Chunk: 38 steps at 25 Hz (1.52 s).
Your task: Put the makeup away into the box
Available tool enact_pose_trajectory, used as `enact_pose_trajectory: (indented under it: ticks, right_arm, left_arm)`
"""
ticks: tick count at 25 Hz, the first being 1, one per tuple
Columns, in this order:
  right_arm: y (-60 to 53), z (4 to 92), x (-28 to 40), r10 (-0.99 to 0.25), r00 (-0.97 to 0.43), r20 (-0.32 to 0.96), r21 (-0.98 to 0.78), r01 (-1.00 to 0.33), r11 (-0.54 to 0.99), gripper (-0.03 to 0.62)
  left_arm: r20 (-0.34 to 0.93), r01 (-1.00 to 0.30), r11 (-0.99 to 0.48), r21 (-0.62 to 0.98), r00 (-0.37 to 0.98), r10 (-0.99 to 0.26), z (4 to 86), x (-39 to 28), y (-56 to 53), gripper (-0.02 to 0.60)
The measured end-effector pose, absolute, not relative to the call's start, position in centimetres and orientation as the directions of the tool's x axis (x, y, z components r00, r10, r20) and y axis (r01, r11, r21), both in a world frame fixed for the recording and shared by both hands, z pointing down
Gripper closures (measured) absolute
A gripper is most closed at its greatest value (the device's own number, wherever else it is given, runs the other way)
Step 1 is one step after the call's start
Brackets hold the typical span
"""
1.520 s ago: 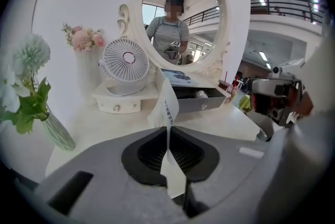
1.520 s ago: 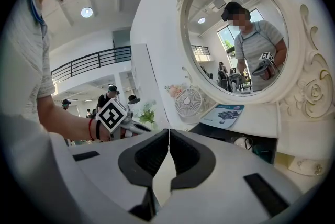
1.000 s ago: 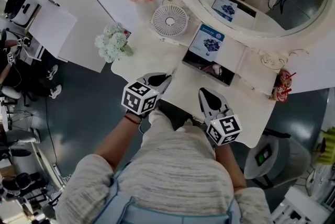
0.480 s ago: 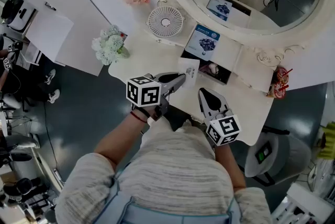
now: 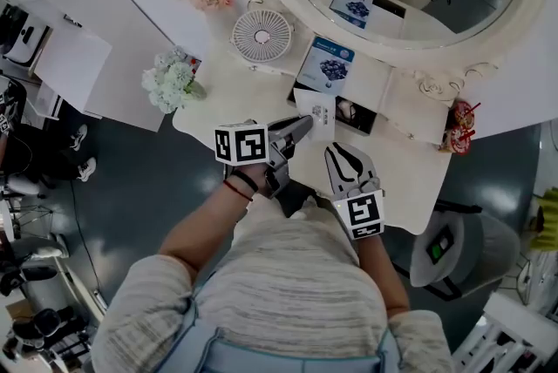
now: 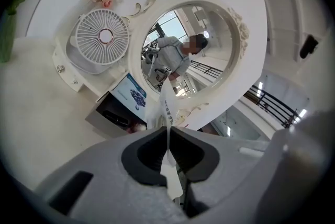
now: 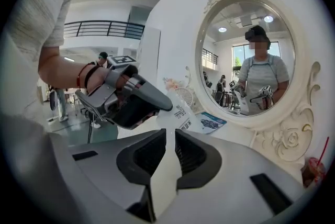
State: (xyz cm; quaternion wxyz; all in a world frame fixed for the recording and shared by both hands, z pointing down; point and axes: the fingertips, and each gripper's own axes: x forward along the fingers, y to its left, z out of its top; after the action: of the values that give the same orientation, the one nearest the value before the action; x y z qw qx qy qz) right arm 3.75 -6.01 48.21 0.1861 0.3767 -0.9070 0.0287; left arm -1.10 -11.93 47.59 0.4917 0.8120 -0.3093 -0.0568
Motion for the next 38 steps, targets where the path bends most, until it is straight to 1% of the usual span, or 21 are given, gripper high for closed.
enact_pose_trajectory:
  ticks: [1,2,3,9,12,15,19,20,28,33,38]
  right_arm:
    - [-6.1,48.6,3.7,-0.67,-0.64,0.378,0.111,-0.687,0.718,0.567]
    - [-6.1,48.9,3.6,-0.666,-0.632,0.396,0.135,-0.677,0.723,0.498]
    - [-6.2,49.1,3.5,-0.664,-0.624,0.412,0.165,-0.666,0.728,0.461]
    - [-7.0,49.6,2.6,-0.693,-0.563,0.45,0.431,-0.543,0.721,0.461]
    - [-7.4,50.0,2.3,-0.7,-0.544,0.463,0.506,-0.487,0.712,0.461]
    - [-7.8,50.2,2.1,-0.711,-0.532,0.46,0.544,-0.464,0.699,0.464]
    - [-7.9,50.3,2.0,-0.719,-0.527,0.453,0.578,-0.441,0.687,0.53]
    - [-7.8,50.3,2.0,-0.721,-0.525,0.452,0.582,-0.439,0.684,0.538]
    - [-8.2,49.8,3.0,-0.759,-0.493,0.425,0.63,-0.441,0.639,0.572]
    - [-8.7,48.9,3.8,-0.778,-0.474,0.412,0.662,-0.432,0.613,0.585]
    - [-9.0,48.5,4.3,-0.797,-0.442,0.412,0.726,-0.371,0.58,0.585]
  left_arm:
    - [0.215,-0.446,-0.314,0.839,0.799,-0.561,47.6,-1.0,-12.0,0.557]
    - [0.216,-0.443,-0.301,0.845,0.797,-0.565,47.7,-1.0,-12.0,0.557]
    - [0.216,-0.437,-0.288,0.852,0.794,-0.568,47.7,-1.0,-12.1,0.557]
    - [0.204,-0.385,-0.213,0.898,0.792,-0.576,48.3,-0.6,-11.9,0.557]
    - [0.197,-0.359,-0.186,0.915,0.797,-0.571,48.5,-0.3,-11.7,0.557]
    - [0.2,-0.35,-0.167,0.922,0.799,-0.567,48.8,-0.2,-11.7,0.557]
    - [0.196,-0.342,-0.164,0.925,0.802,-0.565,48.9,-0.2,-11.8,0.557]
    - [0.196,-0.341,-0.164,0.926,0.804,-0.562,48.9,-0.1,-11.9,0.557]
    - [0.158,-0.3,-0.182,0.937,0.824,-0.545,48.6,0.6,-12.0,0.554]
    - [0.131,-0.289,-0.229,0.93,0.839,-0.528,48.1,1.0,-12.0,0.517]
    - [0.11,-0.277,-0.266,0.923,0.854,-0.509,47.8,1.2,-11.8,0.476]
